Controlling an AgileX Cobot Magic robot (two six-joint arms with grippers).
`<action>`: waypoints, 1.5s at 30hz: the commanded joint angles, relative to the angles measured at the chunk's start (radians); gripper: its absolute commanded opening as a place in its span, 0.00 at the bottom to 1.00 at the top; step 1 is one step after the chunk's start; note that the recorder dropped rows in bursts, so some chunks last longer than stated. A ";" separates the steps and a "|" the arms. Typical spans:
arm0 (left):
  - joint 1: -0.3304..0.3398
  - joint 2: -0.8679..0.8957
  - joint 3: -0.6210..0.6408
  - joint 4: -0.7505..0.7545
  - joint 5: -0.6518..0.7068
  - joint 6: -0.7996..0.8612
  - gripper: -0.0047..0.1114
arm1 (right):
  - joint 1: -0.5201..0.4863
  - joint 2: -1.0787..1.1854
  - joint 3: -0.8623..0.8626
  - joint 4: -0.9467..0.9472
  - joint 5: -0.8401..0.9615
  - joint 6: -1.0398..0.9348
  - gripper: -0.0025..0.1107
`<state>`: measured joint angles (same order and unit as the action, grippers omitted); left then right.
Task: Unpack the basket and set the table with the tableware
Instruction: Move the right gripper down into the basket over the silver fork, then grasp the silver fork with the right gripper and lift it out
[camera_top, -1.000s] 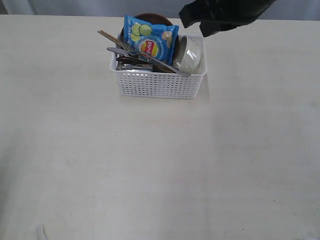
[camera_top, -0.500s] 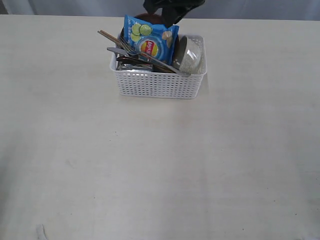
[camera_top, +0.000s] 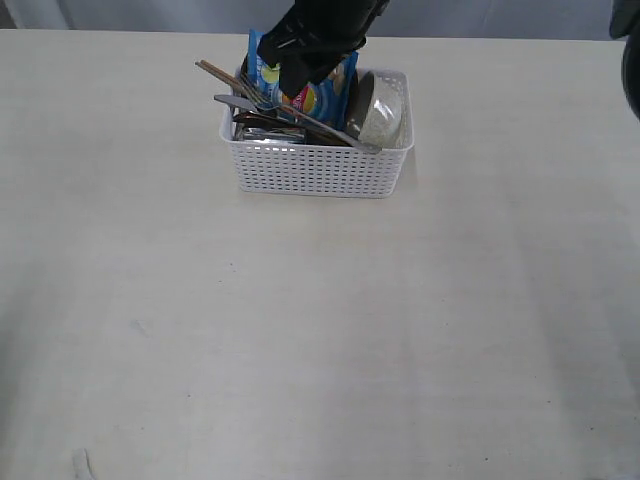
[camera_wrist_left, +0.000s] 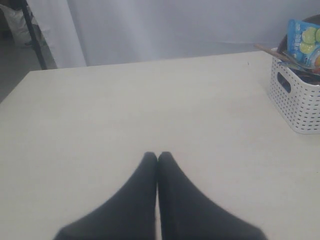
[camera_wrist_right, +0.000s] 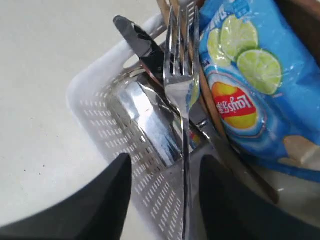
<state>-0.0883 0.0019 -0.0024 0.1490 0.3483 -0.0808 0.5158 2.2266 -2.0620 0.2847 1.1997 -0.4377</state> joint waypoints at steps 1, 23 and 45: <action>-0.005 -0.002 0.002 0.005 -0.001 -0.002 0.04 | -0.001 0.030 -0.008 -0.001 -0.006 -0.018 0.40; -0.005 -0.002 0.002 0.005 -0.001 -0.002 0.04 | -0.001 0.114 -0.008 0.001 -0.071 -0.018 0.02; -0.005 -0.002 0.002 0.005 -0.001 -0.002 0.04 | 0.066 -0.101 -0.006 0.113 0.021 0.149 0.02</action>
<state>-0.0883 0.0019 -0.0024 0.1490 0.3483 -0.0808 0.5437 2.1572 -2.0620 0.3761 1.2094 -0.3395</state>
